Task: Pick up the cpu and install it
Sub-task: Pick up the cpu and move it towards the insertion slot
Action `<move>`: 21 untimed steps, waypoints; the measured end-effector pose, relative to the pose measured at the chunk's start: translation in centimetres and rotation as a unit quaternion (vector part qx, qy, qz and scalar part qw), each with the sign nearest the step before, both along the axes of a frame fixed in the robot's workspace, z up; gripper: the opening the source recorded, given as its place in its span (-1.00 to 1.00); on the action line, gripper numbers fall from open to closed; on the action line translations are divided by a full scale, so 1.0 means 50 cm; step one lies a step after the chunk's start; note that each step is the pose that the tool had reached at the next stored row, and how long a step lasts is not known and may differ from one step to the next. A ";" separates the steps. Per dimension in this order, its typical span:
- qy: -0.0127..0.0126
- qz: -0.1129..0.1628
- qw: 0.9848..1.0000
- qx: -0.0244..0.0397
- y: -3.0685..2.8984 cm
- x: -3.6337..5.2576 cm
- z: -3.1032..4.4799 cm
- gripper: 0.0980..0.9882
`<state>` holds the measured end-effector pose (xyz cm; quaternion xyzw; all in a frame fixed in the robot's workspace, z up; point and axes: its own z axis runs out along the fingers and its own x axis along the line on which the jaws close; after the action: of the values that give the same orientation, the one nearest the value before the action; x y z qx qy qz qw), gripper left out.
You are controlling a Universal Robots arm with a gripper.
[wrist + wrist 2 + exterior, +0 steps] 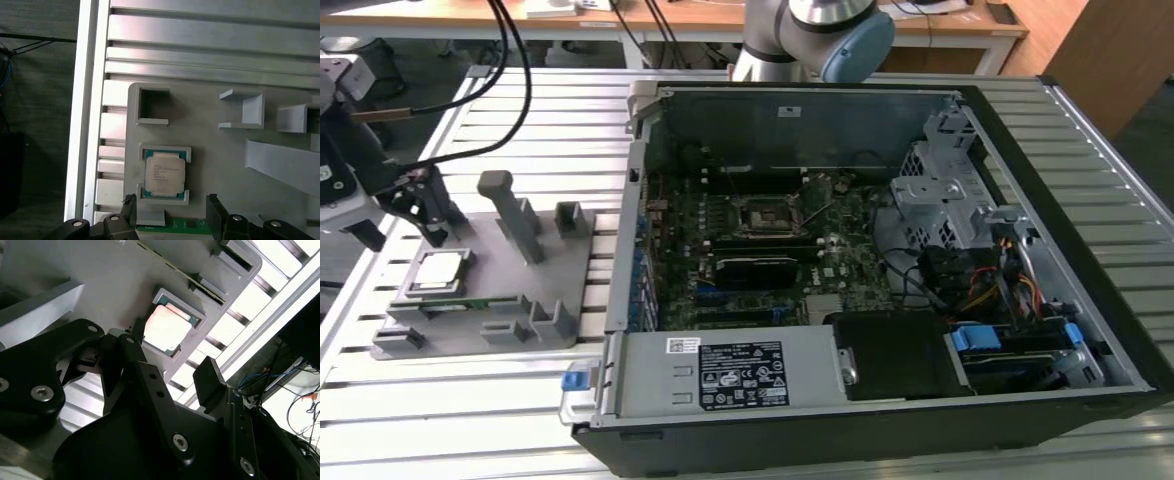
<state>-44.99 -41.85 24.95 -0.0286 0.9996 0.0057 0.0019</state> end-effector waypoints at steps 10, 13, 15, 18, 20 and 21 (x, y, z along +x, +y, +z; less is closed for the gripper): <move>0.000 -0.003 1.000 0.000 0.000 0.000 -0.027 0.26; 0.000 -0.003 1.000 0.000 0.000 0.000 -0.034 0.26; 0.000 -0.004 1.000 0.000 0.000 0.000 -0.039 0.26; 0.000 -0.004 1.000 0.000 0.000 0.000 -0.047 0.26; 0.000 -0.004 1.000 0.000 0.000 0.000 -0.053 0.29; 0.000 -0.004 1.000 0.000 0.000 0.000 -0.056 0.29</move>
<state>-44.99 -41.85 22.13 -0.0244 0.9997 0.0057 0.0019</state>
